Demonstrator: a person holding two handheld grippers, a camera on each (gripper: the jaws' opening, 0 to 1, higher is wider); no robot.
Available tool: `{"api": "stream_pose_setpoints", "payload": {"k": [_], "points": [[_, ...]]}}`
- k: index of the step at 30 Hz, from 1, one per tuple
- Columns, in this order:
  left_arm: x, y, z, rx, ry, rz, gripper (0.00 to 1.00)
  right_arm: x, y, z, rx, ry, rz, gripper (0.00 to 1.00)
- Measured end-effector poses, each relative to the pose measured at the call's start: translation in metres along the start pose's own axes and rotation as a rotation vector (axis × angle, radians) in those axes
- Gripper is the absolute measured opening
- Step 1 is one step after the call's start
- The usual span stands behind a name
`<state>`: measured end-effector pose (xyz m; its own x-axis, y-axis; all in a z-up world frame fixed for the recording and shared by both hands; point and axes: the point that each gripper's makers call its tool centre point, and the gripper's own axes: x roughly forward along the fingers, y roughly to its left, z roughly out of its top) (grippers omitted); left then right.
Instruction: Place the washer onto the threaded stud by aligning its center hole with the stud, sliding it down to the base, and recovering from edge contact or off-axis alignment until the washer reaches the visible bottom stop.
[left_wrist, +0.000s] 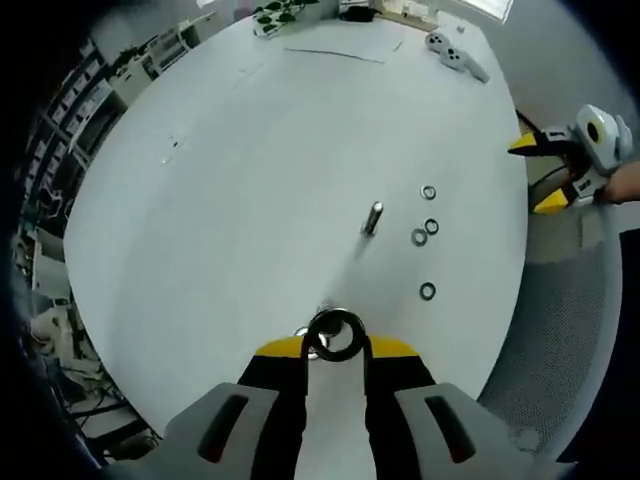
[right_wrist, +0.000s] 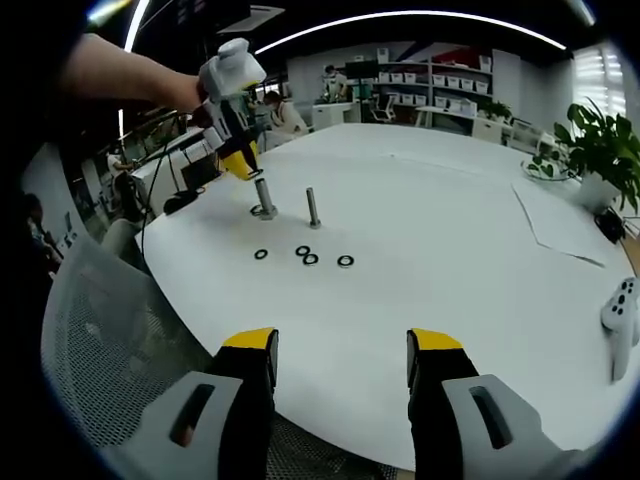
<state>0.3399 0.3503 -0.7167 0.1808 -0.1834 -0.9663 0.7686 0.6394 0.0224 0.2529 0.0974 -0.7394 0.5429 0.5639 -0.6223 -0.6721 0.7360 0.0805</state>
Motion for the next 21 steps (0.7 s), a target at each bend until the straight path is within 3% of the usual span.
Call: {"api": "stream_pose_setpoints", "payload": {"k": [21], "points": [[0.016,0.005,-0.001,0.032,0.046,0.005,0.19,0.0,0.0,-0.001,0.001,0.001,0.002,0.54]]}}
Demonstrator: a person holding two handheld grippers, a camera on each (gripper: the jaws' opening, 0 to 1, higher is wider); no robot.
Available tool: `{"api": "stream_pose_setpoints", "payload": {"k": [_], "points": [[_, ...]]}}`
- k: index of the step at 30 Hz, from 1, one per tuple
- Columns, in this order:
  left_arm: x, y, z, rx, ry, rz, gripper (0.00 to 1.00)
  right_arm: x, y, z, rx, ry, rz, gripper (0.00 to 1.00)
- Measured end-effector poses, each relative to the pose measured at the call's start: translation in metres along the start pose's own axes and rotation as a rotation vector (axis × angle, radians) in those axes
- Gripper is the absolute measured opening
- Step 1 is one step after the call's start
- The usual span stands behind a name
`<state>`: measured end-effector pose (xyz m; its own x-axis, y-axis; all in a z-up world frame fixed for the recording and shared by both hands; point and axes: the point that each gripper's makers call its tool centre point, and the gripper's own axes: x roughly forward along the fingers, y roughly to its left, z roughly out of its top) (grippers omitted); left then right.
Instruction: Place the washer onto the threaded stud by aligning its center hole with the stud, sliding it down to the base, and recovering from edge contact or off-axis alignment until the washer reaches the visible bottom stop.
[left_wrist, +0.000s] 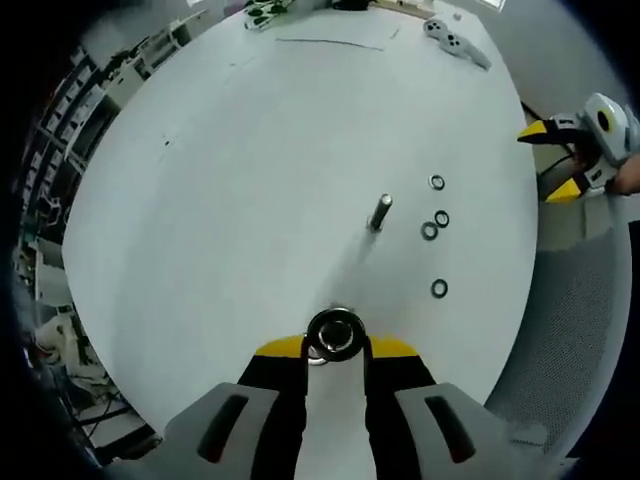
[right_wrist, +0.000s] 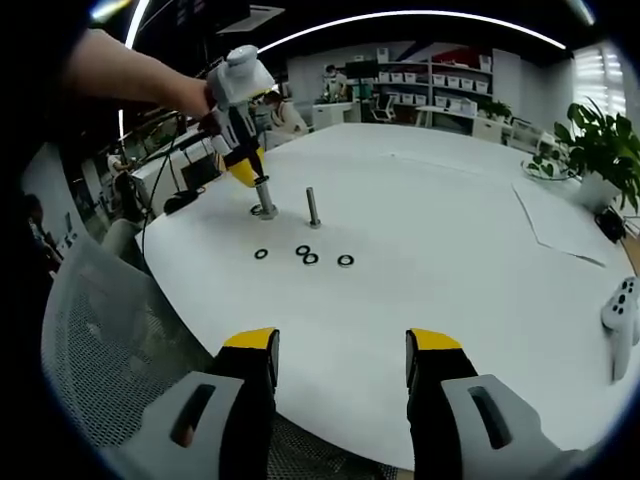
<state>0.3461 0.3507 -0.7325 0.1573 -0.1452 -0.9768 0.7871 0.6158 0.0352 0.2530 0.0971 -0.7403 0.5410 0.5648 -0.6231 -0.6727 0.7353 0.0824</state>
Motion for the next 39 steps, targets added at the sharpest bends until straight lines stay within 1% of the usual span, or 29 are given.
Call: {"api": "stream_pose_setpoints", "payload": {"k": [11,16,23,33,35,37,39], "points": [[0.016,-0.001,-0.005,0.003,0.032,0.003,0.19,0.0,0.0,-0.001,0.002,0.005,-0.001,0.54],[0.021,-0.001,-0.006,0.003,0.037,0.006,0.19,0.0,0.0,-0.001,0.0,0.006,-0.001,0.54],[0.035,-0.002,-0.008,-0.017,0.051,0.008,0.19,0.0,0.0,-0.001,0.002,0.007,-0.001,0.54],[0.045,-0.001,-0.011,-0.03,0.058,0.007,0.19,0.0,0.0,-0.002,0.003,0.008,-0.001,0.53],[0.048,-0.003,-0.012,-0.042,0.063,-0.004,0.19,0.0,0.0,-0.002,0.002,0.008,-0.001,0.53],[0.048,0.0,-0.013,-0.041,0.058,0.007,0.19,0.0,0.0,-0.001,0.004,0.005,0.0,0.53],[0.048,-0.001,-0.013,-0.055,0.056,0.002,0.19,0.0,-0.001,-0.001,0.005,0.005,-0.001,0.53]]}}
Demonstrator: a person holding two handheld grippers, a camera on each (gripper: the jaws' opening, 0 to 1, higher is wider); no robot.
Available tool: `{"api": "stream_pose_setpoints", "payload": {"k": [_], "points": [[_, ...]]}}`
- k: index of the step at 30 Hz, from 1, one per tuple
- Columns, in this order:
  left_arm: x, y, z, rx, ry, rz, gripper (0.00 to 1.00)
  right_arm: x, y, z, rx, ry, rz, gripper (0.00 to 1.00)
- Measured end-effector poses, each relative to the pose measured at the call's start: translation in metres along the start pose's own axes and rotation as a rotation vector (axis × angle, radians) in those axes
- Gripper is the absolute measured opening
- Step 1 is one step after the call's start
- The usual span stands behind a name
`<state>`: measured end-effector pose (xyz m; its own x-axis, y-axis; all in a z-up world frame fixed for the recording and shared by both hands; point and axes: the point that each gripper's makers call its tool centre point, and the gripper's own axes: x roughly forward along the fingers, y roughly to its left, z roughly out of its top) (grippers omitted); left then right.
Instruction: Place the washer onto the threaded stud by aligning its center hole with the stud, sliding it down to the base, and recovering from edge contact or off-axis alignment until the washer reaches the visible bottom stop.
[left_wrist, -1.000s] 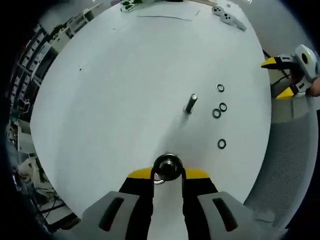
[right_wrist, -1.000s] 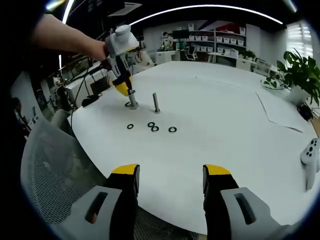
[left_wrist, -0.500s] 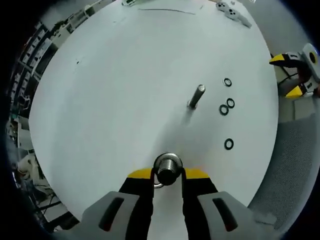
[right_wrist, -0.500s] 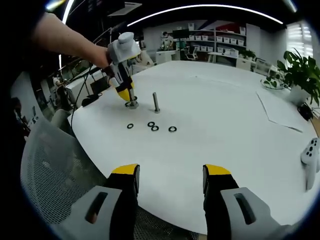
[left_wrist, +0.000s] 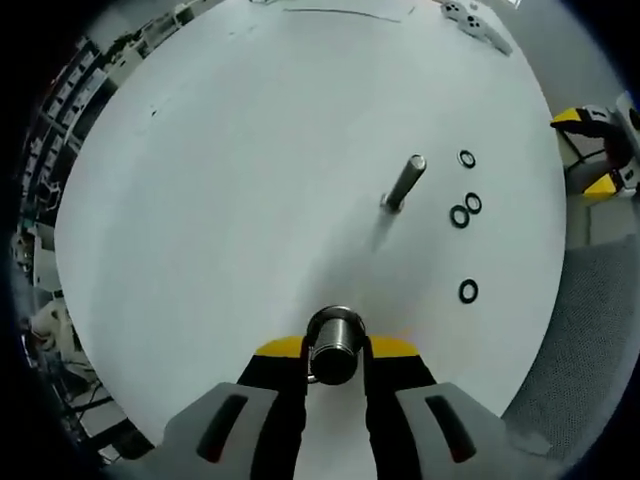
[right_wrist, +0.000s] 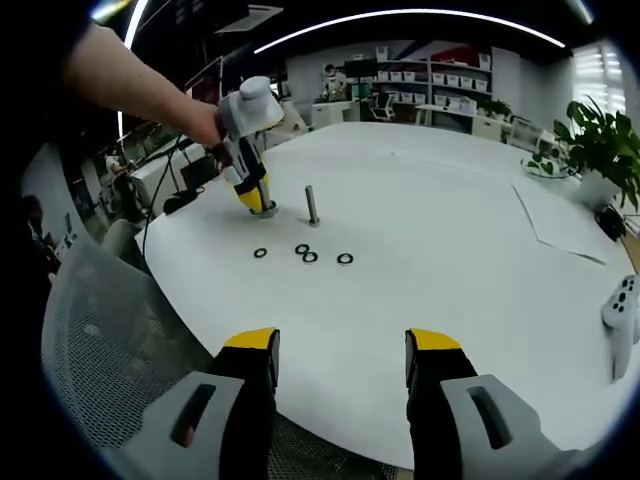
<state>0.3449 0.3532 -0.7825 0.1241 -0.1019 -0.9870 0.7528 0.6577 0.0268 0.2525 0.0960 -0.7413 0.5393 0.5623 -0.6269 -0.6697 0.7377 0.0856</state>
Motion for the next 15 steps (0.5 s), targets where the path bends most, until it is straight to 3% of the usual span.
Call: {"api": "stream_pose_setpoints", "payload": {"k": [15], "points": [[-0.0026,0.0023,-0.0024,-0.035,-0.038,-0.024,0.2,0.0007,0.0007,-0.0012,0.0,0.005,0.006,0.53]]}}
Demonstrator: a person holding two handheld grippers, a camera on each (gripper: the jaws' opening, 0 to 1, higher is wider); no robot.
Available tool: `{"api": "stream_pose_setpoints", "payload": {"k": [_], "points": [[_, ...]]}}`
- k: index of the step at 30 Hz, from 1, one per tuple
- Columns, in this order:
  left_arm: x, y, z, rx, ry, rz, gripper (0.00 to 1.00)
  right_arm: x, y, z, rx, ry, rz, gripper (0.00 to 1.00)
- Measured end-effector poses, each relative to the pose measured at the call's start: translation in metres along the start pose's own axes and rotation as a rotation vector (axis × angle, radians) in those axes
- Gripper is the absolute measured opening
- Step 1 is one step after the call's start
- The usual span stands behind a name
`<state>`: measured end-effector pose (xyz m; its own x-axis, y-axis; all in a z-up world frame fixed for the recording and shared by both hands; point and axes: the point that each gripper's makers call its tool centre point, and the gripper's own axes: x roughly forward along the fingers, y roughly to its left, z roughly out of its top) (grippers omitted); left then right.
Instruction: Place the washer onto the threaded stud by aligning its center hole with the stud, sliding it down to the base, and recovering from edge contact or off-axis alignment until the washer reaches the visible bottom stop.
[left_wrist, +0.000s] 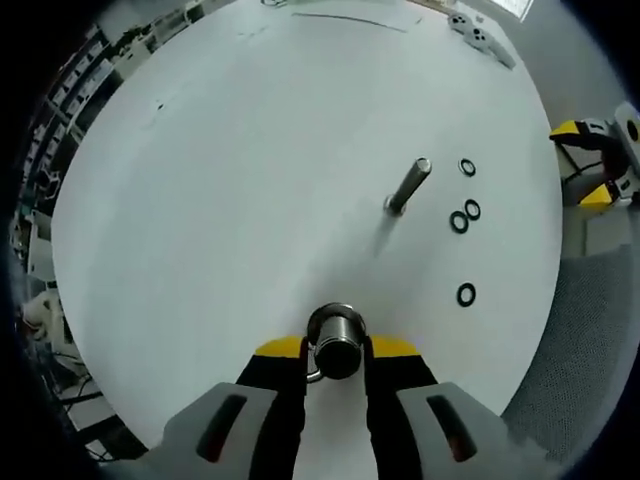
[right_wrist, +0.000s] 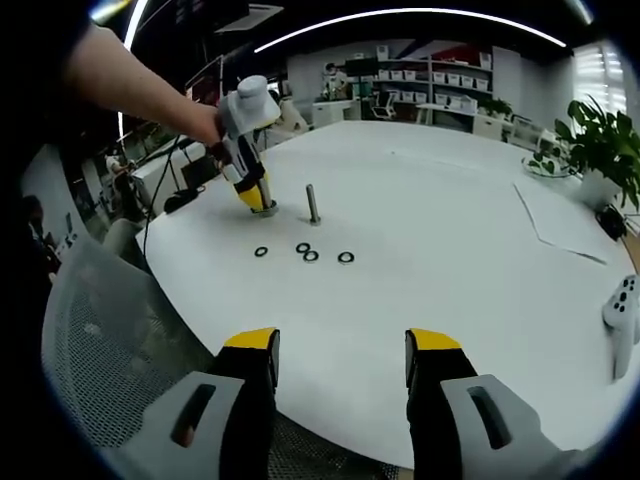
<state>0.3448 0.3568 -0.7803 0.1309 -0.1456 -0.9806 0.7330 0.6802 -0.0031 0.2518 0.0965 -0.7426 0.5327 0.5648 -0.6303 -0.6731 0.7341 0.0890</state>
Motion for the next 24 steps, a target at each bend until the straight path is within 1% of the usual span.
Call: {"api": "stream_pose_setpoints", "payload": {"k": [3,9,11,12,13,16,19,24], "points": [[-0.004,0.002,0.0,-0.004,-0.02,-0.001,0.2,0.0,0.0,0.0,-0.002,0.003,0.001,0.53],[-0.009,0.008,-0.003,-0.013,-0.033,-0.001,0.22,0.0,0.001,-0.002,-0.004,0.009,0.004,0.53],[-0.01,0.008,-0.006,-0.042,-0.035,-0.014,0.26,0.0,0.001,-0.002,-0.004,0.011,0.004,0.53],[-0.01,0.01,-0.008,-0.045,-0.033,-0.009,0.27,0.0,0.001,-0.002,-0.004,0.012,0.005,0.53],[-0.011,0.013,-0.011,-0.04,-0.036,0.0,0.27,0.001,0.001,-0.002,-0.004,0.012,0.005,0.53],[-0.011,0.016,-0.016,-0.056,-0.032,-0.004,0.27,0.001,0.001,-0.003,-0.005,0.016,0.006,0.53],[-0.011,0.018,-0.02,-0.047,-0.029,0.003,0.27,0.001,0.001,-0.003,-0.006,0.02,0.007,0.53],[-0.011,0.018,-0.021,-0.057,-0.036,0.0,0.27,0.001,0.002,-0.004,-0.008,0.026,0.009,0.53]]}}
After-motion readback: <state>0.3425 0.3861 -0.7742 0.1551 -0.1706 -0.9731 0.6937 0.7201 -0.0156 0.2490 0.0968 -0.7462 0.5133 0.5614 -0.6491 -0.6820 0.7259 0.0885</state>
